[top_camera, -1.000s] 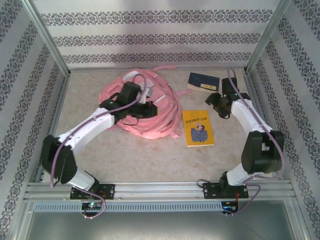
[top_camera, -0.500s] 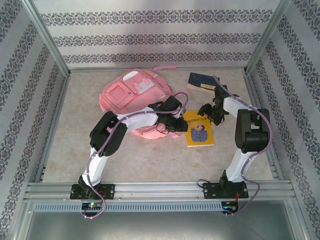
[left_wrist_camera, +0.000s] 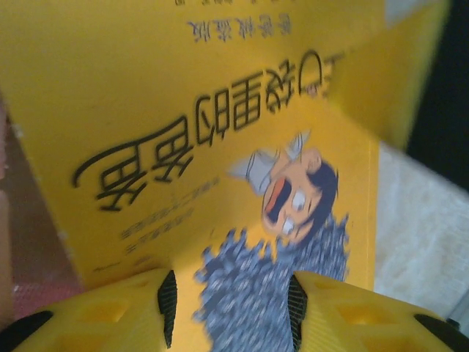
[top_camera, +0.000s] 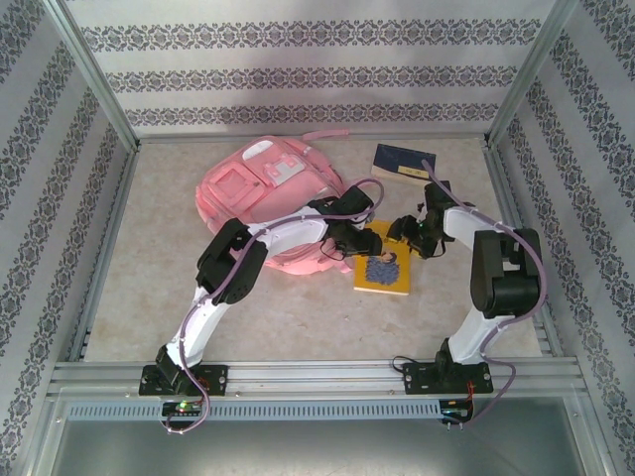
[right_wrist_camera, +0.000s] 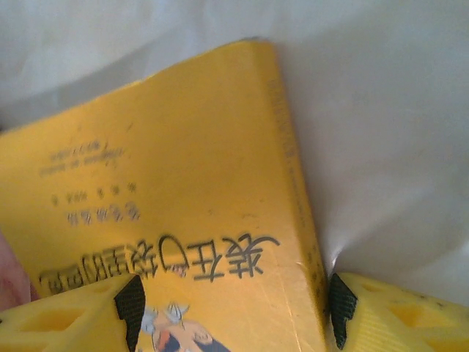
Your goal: Pack the student bag
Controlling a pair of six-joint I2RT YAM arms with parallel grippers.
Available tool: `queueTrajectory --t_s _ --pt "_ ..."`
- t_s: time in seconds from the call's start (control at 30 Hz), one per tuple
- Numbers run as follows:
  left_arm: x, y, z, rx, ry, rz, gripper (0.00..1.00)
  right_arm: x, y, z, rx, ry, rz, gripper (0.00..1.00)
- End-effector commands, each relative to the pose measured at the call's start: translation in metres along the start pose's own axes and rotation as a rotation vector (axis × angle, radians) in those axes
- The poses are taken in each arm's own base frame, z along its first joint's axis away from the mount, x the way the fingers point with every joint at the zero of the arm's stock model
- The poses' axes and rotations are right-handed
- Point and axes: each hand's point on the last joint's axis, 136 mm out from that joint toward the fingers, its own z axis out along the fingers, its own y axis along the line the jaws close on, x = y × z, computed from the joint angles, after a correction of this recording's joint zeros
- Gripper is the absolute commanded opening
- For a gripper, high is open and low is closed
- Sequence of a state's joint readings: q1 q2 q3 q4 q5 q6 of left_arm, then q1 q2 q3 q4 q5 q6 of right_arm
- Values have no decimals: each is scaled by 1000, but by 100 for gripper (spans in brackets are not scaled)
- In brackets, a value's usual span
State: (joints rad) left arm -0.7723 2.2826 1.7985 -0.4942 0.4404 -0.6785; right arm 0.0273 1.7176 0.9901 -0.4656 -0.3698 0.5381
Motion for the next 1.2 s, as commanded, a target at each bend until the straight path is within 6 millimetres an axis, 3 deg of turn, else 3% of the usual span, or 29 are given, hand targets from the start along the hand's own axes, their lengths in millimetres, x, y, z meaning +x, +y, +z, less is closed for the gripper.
queueTrajectory --t_s 0.0,0.17,0.47,0.83,1.17 --pt "15 44 11 -184 48 -28 46 16 29 -15 -124 20 -11 68" --pt "22 57 6 -241 52 -17 47 29 27 -16 -114 24 -24 68" --pt "13 57 -38 -276 -50 19 50 34 7 -9 -32 16 -24 67" --pt "12 75 -43 -334 -63 13 52 39 7 -2 -25 31 -36 67" --pt "8 79 -52 -365 -77 29 52 44 7 5 -18 53 -43 67"
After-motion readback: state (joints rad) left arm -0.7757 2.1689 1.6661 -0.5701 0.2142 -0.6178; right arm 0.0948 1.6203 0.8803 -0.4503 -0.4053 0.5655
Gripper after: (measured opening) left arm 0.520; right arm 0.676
